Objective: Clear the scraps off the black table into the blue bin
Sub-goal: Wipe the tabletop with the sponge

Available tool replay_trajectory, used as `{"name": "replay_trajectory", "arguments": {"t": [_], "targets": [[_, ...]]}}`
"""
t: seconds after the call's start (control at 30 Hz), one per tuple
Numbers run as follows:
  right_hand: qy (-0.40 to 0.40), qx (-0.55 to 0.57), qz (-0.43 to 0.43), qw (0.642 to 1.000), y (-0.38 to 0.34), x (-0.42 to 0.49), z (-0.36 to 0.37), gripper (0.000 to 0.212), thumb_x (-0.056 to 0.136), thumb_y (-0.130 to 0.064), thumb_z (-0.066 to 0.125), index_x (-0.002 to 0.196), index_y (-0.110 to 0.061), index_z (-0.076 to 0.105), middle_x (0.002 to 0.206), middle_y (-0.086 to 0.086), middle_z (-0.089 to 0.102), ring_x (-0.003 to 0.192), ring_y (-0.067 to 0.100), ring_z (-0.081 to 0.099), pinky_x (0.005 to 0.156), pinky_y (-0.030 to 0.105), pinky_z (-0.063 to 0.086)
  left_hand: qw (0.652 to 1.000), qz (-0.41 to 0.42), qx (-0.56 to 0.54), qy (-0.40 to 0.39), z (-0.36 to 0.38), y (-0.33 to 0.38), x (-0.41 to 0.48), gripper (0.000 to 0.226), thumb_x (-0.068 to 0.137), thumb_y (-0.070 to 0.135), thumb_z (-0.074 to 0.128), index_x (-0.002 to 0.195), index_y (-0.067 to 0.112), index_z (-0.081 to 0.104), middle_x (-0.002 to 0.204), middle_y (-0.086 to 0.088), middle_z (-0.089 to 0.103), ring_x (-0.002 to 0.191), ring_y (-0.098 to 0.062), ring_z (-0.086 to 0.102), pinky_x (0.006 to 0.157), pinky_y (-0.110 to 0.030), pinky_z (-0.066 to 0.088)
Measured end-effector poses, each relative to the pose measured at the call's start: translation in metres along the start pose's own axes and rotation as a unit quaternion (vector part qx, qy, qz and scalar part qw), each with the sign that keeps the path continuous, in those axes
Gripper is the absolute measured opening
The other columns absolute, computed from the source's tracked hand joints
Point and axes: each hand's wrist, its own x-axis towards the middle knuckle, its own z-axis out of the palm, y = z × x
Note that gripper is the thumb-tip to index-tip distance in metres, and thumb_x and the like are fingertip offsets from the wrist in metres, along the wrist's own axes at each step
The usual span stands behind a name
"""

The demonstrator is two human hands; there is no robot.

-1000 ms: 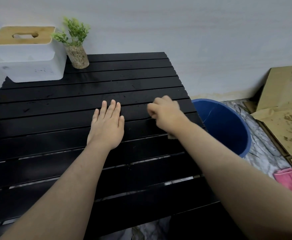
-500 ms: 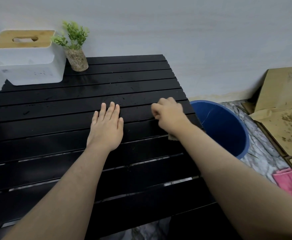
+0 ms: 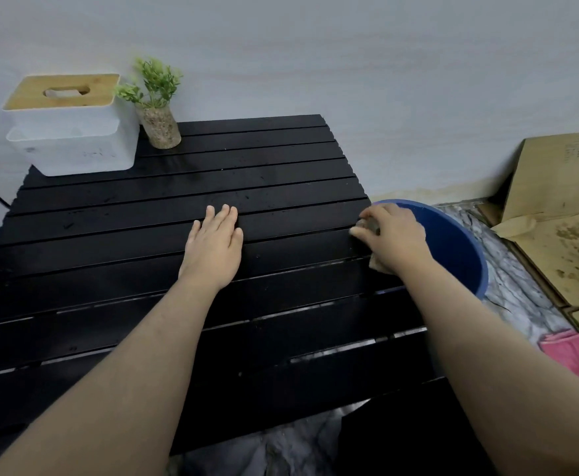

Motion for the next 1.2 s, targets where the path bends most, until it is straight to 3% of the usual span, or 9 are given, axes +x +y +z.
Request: {"name": "replay_trajectory", "arguments": {"t": [0.07, 0.2, 0.43, 0.63, 0.77, 0.9, 0.97, 1.1, 1.2], "targets": [[0.015, -0.018, -0.003, 1.0, -0.001, -0.015, 0.008, 0.053, 0.09, -0.046, 0.05, 0.136, -0.022, 0.04, 0.149, 0.005, 0.034, 0.138, 0.032, 0.022, 0.112, 0.047, 0.021, 0.999, 0.001, -0.019, 0.029, -0.012, -0.005, -0.013, 0.047, 0.099, 0.026, 0.023, 0.145, 0.014, 0.023, 0.156, -0.001, 0.02, 0.146, -0.017, 0.004, 0.119, -0.035, 0.003], [0.054, -0.029, 0.02, 0.998, -0.039, -0.026, 0.021, 0.046, 0.097, -0.026, 0.039, 0.141, -0.01, 0.034, 0.15, 0.016, 0.031, 0.136, 0.04, 0.022, 0.112, 0.047, 0.022, 0.999, -0.027, 0.029, 0.026, -0.025, -0.036, -0.077, 0.049, 0.098, 0.03, 0.023, 0.145, 0.014, 0.022, 0.156, -0.001, 0.021, 0.146, -0.017, 0.005, 0.118, -0.035, 0.004], [0.015, 0.048, -0.329, 0.943, -0.135, -0.096, 0.059, 0.033, 0.078, -0.011, 0.066, 0.111, -0.01, 0.066, 0.123, 0.016, 0.061, 0.115, 0.041, 0.054, 0.093, 0.057, 0.044, 0.997, -0.044, 0.056, 0.011, -0.021, -0.048, -0.134, 0.053, 0.098, 0.034, 0.022, 0.147, 0.015, 0.015, 0.158, 0.0, 0.011, 0.146, -0.017, -0.001, 0.118, -0.035, 0.002], [0.087, -0.019, 0.008, 0.996, 0.0, -0.073, 0.004, 0.033, 0.093, -0.023, 0.046, 0.124, -0.015, 0.052, 0.128, 0.012, 0.053, 0.117, 0.034, 0.045, 0.102, 0.05, 0.026, 0.997, -0.027, 0.065, -0.026, -0.007, -0.043, -0.153, 0.055, 0.098, 0.037, 0.016, 0.148, 0.018, 0.004, 0.159, 0.003, -0.003, 0.145, -0.014, -0.012, 0.118, -0.035, -0.006], [0.071, 0.029, -0.145, 0.986, -0.092, -0.115, 0.049, 0.043, 0.09, -0.026, 0.037, 0.124, -0.007, 0.054, 0.124, 0.019, 0.057, 0.113, 0.04, 0.05, 0.099, 0.052, 0.04, 0.997, -0.03, 0.073, -0.01, -0.004, -0.044, -0.154, 0.055, 0.097, 0.037, 0.015, 0.147, 0.019, 0.003, 0.159, 0.003, -0.003, 0.145, -0.013, -0.01, 0.118, -0.035, -0.005], [0.029, 0.041, -0.292, 0.955, -0.107, -0.152, 0.047, 0.048, 0.077, -0.017, 0.056, 0.125, -0.015, 0.057, 0.127, 0.013, 0.058, 0.12, 0.039, 0.048, 0.099, 0.055, 0.035, 0.996, -0.032, 0.081, -0.012, -0.004, -0.043, -0.153, 0.054, 0.098, 0.037, 0.014, 0.148, 0.019, 0.003, 0.158, 0.004, -0.003, 0.145, -0.013, -0.01, 0.119, -0.036, -0.005], [0.06, -0.02, -0.241, 0.968, -0.052, -0.14, 0.023, 0.052, 0.073, -0.014, 0.058, 0.125, -0.021, 0.056, 0.127, 0.006, 0.058, 0.119, 0.032, 0.048, 0.097, 0.051, 0.032, 0.996, -0.032, 0.083, -0.011, -0.004, -0.042, -0.153, 0.054, 0.098, 0.037, 0.013, 0.148, 0.019, 0.002, 0.158, 0.004, -0.004, 0.145, -0.014, -0.011, 0.119, -0.036, -0.006], [0.129, -0.003, 0.025, 0.991, 0.013, -0.134, 0.001, 0.029, 0.087, -0.022, 0.049, 0.111, -0.007, 0.059, 0.117, 0.015, 0.058, 0.114, 0.035, 0.045, 0.098, 0.048, 0.033, 0.996, -0.034, 0.086, -0.01, -0.003, -0.04, -0.153, 0.054, 0.098, 0.036, 0.012, 0.148, 0.019, 0.001, 0.158, 0.004, -0.004, 0.145, -0.014, -0.012, 0.119, -0.036, -0.006], [0.12, 0.022, -0.07, 0.99, -0.072, -0.17, 0.037, 0.037, 0.088, -0.03, 0.04, 0.114, -0.012, 0.059, 0.113, 0.015, 0.06, 0.109, 0.037, 0.05, 0.095, 0.05, 0.04, 0.998, -0.033, 0.055, -0.014, -0.007, -0.041, -0.151, 0.052, 0.099, 0.034, 0.015, 0.148, 0.019, 0.004, 0.159, 0.004, -0.001, 0.145, -0.013, -0.009, 0.119, -0.034, -0.005]]}}
